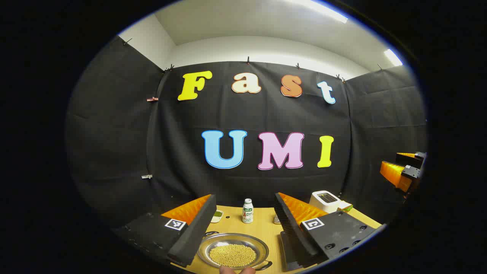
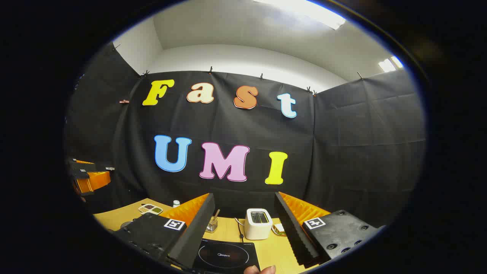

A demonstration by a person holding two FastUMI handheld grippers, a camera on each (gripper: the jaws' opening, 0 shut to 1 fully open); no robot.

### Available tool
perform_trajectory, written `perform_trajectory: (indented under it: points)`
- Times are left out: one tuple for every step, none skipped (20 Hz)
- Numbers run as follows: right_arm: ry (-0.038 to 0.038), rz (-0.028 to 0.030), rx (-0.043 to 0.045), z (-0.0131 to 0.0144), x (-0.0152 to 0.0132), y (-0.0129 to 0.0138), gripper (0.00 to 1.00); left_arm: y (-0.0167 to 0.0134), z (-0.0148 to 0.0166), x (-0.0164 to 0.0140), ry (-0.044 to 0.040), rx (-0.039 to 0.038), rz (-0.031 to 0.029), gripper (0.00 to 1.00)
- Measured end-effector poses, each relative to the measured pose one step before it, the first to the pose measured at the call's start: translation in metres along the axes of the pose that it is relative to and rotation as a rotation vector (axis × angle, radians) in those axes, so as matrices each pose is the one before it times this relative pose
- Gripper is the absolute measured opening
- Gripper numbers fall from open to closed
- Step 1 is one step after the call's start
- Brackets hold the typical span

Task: First push the handle of the pot to place it horizontally, then grasp the pot with both hands and set it on the induction cooktop.

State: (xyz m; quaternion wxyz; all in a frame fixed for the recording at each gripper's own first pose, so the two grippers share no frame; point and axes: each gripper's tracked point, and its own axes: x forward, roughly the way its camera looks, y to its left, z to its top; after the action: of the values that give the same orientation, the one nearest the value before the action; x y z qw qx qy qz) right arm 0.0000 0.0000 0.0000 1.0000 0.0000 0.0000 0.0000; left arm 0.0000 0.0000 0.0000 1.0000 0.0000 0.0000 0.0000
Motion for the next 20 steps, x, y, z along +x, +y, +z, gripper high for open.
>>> perform_trajectory:
  points:
    - [-0.0011,0.00052,0.00015,-0.00023,-0.00004,0.00009,0.98,-0.00027,0.00017,0.00081,-0.00008,-0.00042,0.00097,0.95]
    - [-0.00014,-0.00106,-0.00013,-0.00037,-0.00045,-0.0006,0.98,-0.00066,0.0001,0.001,-0.00075,0.0004,0.00008,0.95]
    - [0.00116,-0.00156,-0.00004,-0.00142,0.00106,-0.00043,0.98,-0.00062,-0.00008,0.00018,0.00026,0.00094,-0.00093,0.94]
    - [0.00238,-0.00087,0.00089,-0.00119,0.0007,-0.0002,0.98,0.00093,-0.00154,-0.00031,0.00071,0.00133,-0.00015,0.94]
    - [0.00191,-0.00154,0.00205,-0.00036,0.00034,-0.0003,0.98,0.00093,0.00108,0.00037,0.00005,0.00166,0.00097,0.94]
    - [0.00085,-0.00082,0.00219,-0.00176,-0.00022,-0.0004,0.98,0.00015,-0.00031,0.00024,-0.00048,0.00042,0.00133,0.94]
    - [-0.00121,-0.00278,0.00084,0.00108,0.00092,-0.00077,0.98,0.00039,0.00039,0.00003,-0.00039,0.00005,0.00128,0.94]
    - [-0.00415,-0.00237,0.00012,0.00018,0.00012,0.00009,0.98,0.00106,-0.00065,-0.00034,-0.00071,0.00119,0.0015,0.95]
    - [-0.00313,-0.00248,-0.00033,0.00013,-0.00062,0.00007,0.98,0.00053,0.00097,-0.00029,-0.00157,0.00275,0.00169,0.94]
    - [0.00008,-0.00071,-0.00019,-0.00087,-0.00008,0.00046,0.98,0.00033,-0.00027,-0.00021,-0.00269,0.00303,0.00095,0.95]
    - [0.00158,0.00102,0.00027,-0.00022,0.00039,0.00038,0.98,0.00029,0.00178,-0.00052,-0.00517,0.0014,-0.00011,0.95]
    - [0.00117,-0.00001,0.00024,0.00015,-0.0009,-0.00054,0.97,0.0006,0.00143,-0.00041,-0.00606,0.00162,-0.00001,0.95]
    - [-0.00034,0.00053,0.00021,0.00085,-0.00016,-0.0003,0.97,0.00013,0.00186,0.0004,-0.00439,0.00325,0.0016,0.94]
    - [0.0011,0.00008,-0.00128,-0.00056,0.00017,-0.00022,0.97,0.00095,-0.00052,-0.00009,-0.00174,0.00438,0.0002,0.94]
    - [0.00052,0.00129,-0.00126,0.00005,-0.0002,0.0001,0.99,-0.00131,0.00042,0.00003,-0.00129,0.00427,-0.00818,0.95]
    - [0.00123,0.0011,-0.00154,-0.00052,0.00053,0.0002,0.98,-0.00053,0.00209,-0.00191,-0.0089,0.00609,0.00044,0.92]
    - [0.00087,0.00098,-0.00208,-0.00078,0.00037,-0.00044,0.97,0.0032,0.00459,-0.00167,-0.01512,0.0033,0.00783,0.78]
    - [-0.00009,0.00086,-0.00336,0.00068,-0.00032,-0.00003,0.97,0.00145,0.00292,-0.00126,-0.01131,-0.00044,-0.00064,0.64]
    - [-0.00137,-0.00136,-0.00366,-0.00023,-0.00047,-0.00015,0.97,-0.0007,0.00241,-0.00068,-0.00693,-0.00245,-0.00546,0.49]
    - [0.0005,0.00006,-0.00272,-0.00114,0.00031,0.00068,0.98,-0.00043,-0.00204,0.0004,0.00101,-0.00073,-0.00533,0.35]
